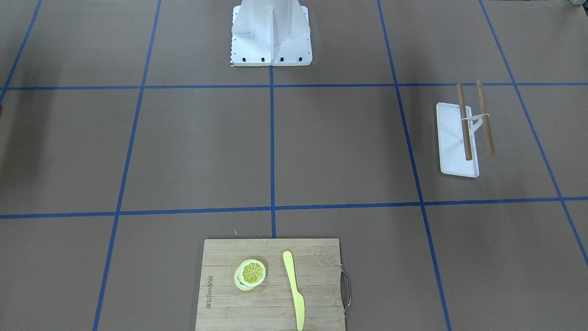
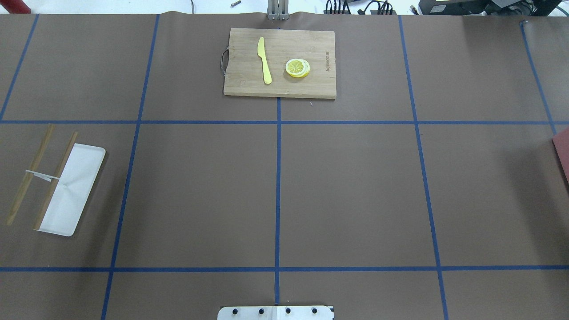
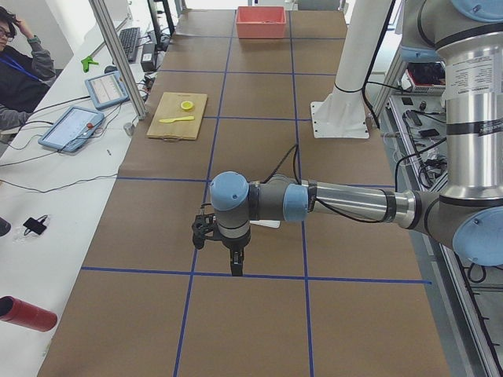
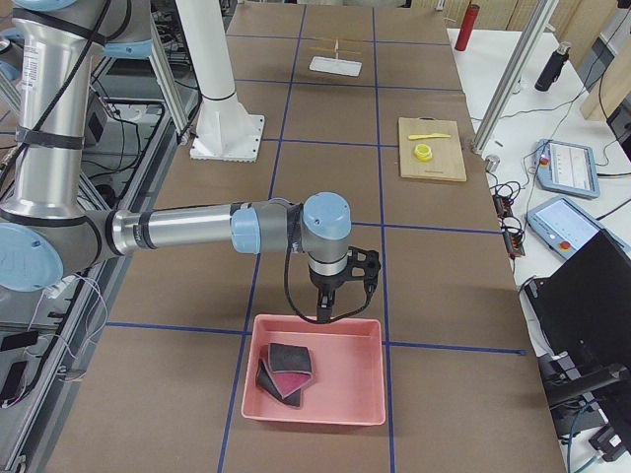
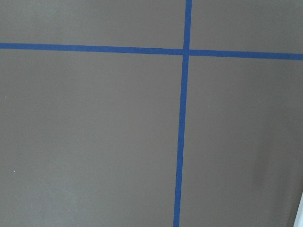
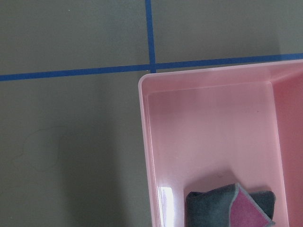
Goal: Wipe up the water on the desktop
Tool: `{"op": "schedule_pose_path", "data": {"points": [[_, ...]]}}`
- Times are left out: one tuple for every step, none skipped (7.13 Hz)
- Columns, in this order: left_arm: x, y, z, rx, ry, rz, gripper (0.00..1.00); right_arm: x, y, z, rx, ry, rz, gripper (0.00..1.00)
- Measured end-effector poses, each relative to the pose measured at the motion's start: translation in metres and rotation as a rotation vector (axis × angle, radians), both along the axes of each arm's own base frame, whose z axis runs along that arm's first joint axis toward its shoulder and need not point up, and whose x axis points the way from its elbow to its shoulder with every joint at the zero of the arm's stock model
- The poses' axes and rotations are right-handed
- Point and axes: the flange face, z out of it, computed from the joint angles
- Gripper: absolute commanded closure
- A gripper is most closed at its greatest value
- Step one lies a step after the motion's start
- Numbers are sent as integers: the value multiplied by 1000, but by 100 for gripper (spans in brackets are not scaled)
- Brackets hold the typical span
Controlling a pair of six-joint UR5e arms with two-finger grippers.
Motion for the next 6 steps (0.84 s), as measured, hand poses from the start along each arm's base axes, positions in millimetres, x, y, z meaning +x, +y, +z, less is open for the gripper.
{"op": "schedule_pose_path", "data": {"points": [[0, 0, 1, -1, 0, 0, 2, 0, 0, -2, 4, 0, 0, 0], [0, 0, 2, -3, 0, 0, 2, 0, 0, -4, 9, 0, 0, 0], [0, 1, 3, -6, 0, 0, 2, 0, -1, -6, 13, -2, 0, 0], [0, 1, 4, -8, 0, 0, 2, 0, -1, -9, 17, -3, -1, 0], [0, 1, 5, -11, 0, 1, 2, -1, -1, -10, 21, -3, -1, 0], [0, 1, 6, -12, 0, 1, 2, -1, -1, -11, 22, -3, -2, 0]]}}
